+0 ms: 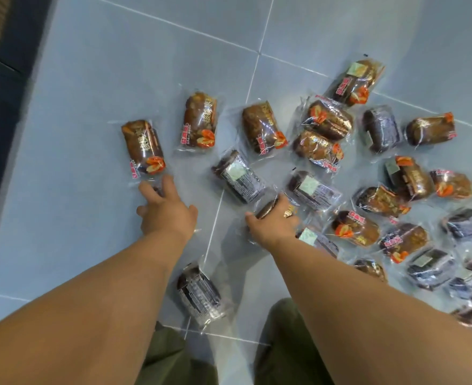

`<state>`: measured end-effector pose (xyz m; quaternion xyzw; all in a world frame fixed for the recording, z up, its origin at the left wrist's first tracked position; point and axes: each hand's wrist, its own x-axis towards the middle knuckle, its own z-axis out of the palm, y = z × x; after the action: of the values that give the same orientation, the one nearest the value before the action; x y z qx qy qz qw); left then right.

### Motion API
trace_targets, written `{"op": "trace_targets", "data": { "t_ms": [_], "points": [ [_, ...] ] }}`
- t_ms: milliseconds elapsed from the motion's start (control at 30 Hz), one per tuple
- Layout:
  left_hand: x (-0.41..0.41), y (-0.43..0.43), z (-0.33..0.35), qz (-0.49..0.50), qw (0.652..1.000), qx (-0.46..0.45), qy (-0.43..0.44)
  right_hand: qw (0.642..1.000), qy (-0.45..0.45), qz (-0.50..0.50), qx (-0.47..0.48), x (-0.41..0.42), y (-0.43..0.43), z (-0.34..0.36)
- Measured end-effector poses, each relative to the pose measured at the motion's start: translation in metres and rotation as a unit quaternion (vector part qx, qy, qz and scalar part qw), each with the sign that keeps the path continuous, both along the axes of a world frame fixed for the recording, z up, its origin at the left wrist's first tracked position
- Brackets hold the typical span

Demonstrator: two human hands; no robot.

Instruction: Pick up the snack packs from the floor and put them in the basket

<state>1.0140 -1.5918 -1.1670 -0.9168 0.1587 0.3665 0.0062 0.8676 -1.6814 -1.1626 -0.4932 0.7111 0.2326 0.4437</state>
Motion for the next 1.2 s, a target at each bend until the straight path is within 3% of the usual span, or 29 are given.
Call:
{"op": "trace_targets", "data": {
  "t_ms": [167,367,800,967,1200],
  "points": [
    [0.001,0.003,-0.005,-0.027,1.000,-0.003,0.006,1.000,-0.004,-0.020,-0.018,0.000,0.001,-0.008],
    [-0.007,-0.002,0.062,-0.033,0.999,-0.027,0.034,0.998,-0.054,-0.014,-0.027,0.002,-0.005,0.057],
    [0.000,-0.027,0.318,-0.031,0.990,-0.137,0.026,0.984,-0.124,0.052,-0.115,0.025,-0.012,0.316],
    [-0.002,-0.029,0.424,-0.052,0.990,-0.123,0.050,0.974,-0.153,0.014,-0.166,0.025,-0.017,0.425],
    [-0.022,-0.028,0.567,-0.041,0.979,-0.194,0.050,0.961,-0.187,-0.010,-0.203,0.000,-0.007,0.563]
  ]
}}
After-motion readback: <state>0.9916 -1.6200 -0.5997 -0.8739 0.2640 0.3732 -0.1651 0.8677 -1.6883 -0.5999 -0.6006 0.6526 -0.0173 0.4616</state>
